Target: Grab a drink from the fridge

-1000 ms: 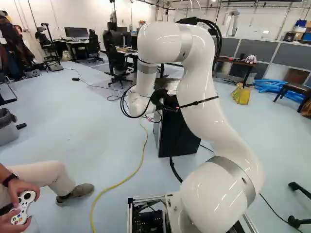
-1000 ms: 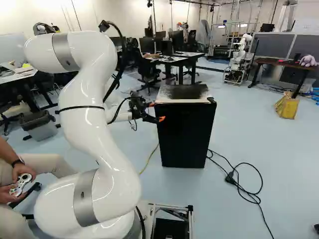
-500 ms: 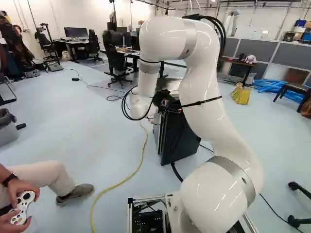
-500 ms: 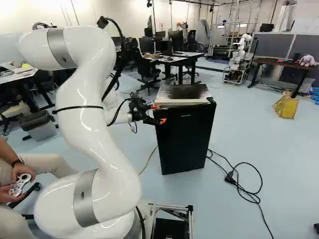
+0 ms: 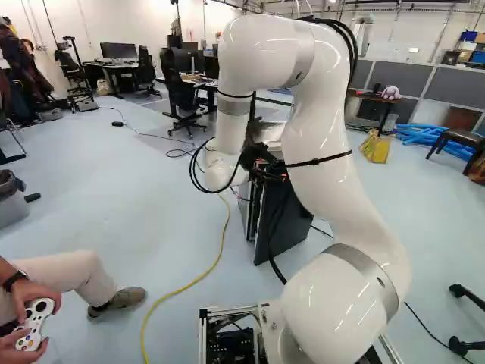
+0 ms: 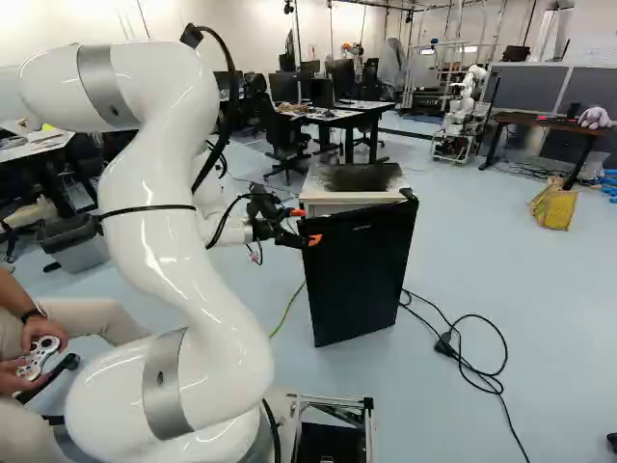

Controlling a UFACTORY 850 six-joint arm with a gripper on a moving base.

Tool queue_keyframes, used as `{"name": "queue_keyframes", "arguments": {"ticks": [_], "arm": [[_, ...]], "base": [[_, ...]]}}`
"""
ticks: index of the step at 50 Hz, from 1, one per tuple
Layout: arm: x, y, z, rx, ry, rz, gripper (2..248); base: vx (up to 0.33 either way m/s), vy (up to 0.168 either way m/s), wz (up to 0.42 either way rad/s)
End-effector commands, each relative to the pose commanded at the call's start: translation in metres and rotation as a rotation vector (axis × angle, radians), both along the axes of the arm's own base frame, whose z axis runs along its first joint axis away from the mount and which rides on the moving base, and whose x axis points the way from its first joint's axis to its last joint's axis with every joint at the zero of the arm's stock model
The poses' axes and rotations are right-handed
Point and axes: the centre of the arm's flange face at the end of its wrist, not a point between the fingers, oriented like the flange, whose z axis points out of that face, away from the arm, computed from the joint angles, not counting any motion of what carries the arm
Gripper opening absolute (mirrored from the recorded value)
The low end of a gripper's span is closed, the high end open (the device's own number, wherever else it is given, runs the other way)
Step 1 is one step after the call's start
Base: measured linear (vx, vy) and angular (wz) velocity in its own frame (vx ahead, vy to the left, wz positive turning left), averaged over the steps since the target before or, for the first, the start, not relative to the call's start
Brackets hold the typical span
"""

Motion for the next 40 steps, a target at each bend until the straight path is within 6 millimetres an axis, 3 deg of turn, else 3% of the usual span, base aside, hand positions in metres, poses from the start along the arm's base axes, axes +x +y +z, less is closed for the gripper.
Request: {"name": "queue_keyframes", "arguments": {"ticks": [40], "arm": [[-0.054, -0.016, 0.0, -0.018, 0.063, -0.055, 247]], "base": [[0.0, 0.0, 0.0]]}}
